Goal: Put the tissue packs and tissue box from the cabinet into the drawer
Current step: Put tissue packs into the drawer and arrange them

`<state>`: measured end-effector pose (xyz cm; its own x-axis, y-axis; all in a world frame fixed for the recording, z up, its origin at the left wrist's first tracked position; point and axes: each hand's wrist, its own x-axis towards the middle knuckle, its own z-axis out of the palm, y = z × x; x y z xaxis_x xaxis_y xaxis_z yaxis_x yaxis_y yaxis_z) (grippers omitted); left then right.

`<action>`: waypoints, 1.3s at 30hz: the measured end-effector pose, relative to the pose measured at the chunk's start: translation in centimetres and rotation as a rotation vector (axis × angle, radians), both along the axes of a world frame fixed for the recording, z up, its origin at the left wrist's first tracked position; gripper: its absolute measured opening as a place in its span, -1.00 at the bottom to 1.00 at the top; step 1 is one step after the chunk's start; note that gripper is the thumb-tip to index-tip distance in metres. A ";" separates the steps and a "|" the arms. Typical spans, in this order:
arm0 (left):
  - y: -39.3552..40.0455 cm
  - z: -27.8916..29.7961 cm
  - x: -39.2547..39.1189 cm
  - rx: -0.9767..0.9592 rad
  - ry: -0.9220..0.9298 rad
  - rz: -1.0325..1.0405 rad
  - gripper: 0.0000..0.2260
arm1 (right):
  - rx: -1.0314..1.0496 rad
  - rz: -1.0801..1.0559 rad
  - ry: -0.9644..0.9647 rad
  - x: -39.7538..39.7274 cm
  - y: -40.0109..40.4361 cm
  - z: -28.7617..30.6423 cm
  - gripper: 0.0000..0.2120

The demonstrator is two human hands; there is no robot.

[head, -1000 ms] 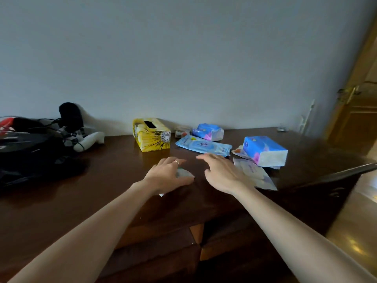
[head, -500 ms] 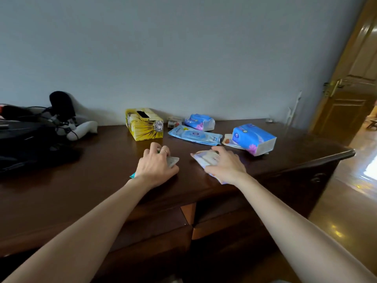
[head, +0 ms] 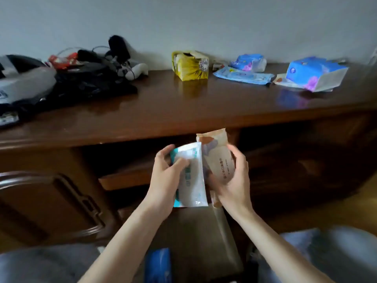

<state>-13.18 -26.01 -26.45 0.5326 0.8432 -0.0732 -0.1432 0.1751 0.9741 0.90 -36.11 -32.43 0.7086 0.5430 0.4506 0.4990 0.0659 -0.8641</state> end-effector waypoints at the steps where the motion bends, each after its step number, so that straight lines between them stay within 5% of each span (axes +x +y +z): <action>1: -0.8 -2.4 -1.1 -0.098 -0.014 -0.015 -0.49 | -0.043 0.043 0.062 -0.7 -0.9 -2.1 -0.19; 6: -3.4 -12.9 -4.7 -0.537 0.049 0.006 -0.62 | -0.322 0.104 0.116 -3.8 -3.8 -10.7 -0.17; 10: -3.8 -17.9 -5.7 -0.708 0.179 0.072 -0.67 | -0.498 0.172 0.008 -5.3 -4.0 -13.9 -0.23; 15: -2.4 -20.9 -6.5 -0.831 0.094 0.036 -0.69 | -0.589 0.301 0.134 -6.1 -3.3 -15.9 -0.47; 22: -1.6 -23.3 -5.5 -0.748 0.114 0.112 -0.72 | -0.597 0.359 0.371 -5.7 -1.8 -16.5 -0.76; 27: -2.6 -24.1 -3.4 -0.517 0.348 0.052 -0.45 | -0.811 0.391 0.462 -6.0 -1.2 -17.9 -0.48; 30: -1.9 -23.6 -3.0 -0.607 0.362 0.001 -0.74 | -0.777 0.387 0.492 -5.0 -0.9 -17.8 -0.67; 32: -1.2 -23.5 -3.3 -0.620 0.366 -0.057 -0.72 | -0.723 0.363 0.541 -4.2 -0.9 -17.5 -0.72; 39: -1.0 -22.6 -3.8 -0.367 0.343 -0.139 -0.77 | -0.731 0.439 0.611 -4.1 -1.4 -17.5 -0.46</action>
